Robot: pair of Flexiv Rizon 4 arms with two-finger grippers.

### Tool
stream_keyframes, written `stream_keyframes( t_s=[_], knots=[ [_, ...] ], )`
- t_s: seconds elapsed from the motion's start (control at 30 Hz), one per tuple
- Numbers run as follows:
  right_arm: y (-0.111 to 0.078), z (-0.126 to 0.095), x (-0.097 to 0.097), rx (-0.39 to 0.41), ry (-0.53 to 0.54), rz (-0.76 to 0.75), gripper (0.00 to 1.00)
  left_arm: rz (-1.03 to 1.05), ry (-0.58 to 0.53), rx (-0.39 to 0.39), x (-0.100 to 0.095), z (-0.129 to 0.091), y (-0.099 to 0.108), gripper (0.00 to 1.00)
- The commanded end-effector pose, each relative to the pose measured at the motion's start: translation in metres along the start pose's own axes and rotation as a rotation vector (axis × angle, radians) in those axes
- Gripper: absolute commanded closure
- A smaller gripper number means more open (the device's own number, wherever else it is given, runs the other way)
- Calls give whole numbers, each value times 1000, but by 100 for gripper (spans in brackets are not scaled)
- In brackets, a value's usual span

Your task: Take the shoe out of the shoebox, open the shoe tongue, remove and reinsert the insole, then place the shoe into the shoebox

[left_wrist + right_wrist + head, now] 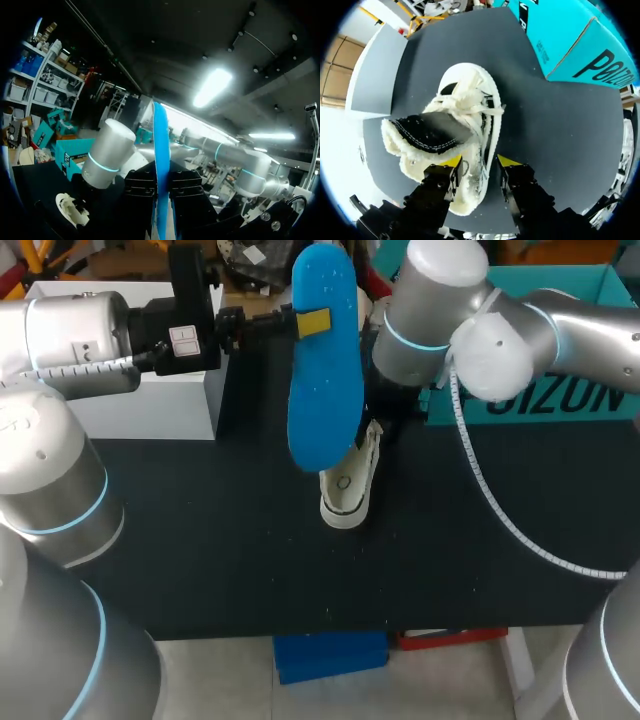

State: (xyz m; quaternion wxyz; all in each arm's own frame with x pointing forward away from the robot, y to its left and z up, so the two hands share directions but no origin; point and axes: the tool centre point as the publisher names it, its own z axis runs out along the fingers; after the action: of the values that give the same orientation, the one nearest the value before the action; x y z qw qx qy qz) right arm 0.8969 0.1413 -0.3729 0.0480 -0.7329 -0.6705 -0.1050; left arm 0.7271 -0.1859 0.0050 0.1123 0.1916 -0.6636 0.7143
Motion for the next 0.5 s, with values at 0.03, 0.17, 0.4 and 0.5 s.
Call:
stream_keyframes(
  t_s=[0.03,0.17,0.4,0.5],
  knots=[
    [-17,-31,-13,-25,202,21,0,-1,-3,-4,1,0,0,100],
    [-23,-59,-10,-84,431,56,0,-1,-3,-4,1,0,0,100],
    [-25,-67,-8,-106,463,51,0,-1,-3,-4,1,0,0,100],
    [-25,-67,-8,-106,463,51,0,-1,-3,-4,1,0,0,100]
  ],
)
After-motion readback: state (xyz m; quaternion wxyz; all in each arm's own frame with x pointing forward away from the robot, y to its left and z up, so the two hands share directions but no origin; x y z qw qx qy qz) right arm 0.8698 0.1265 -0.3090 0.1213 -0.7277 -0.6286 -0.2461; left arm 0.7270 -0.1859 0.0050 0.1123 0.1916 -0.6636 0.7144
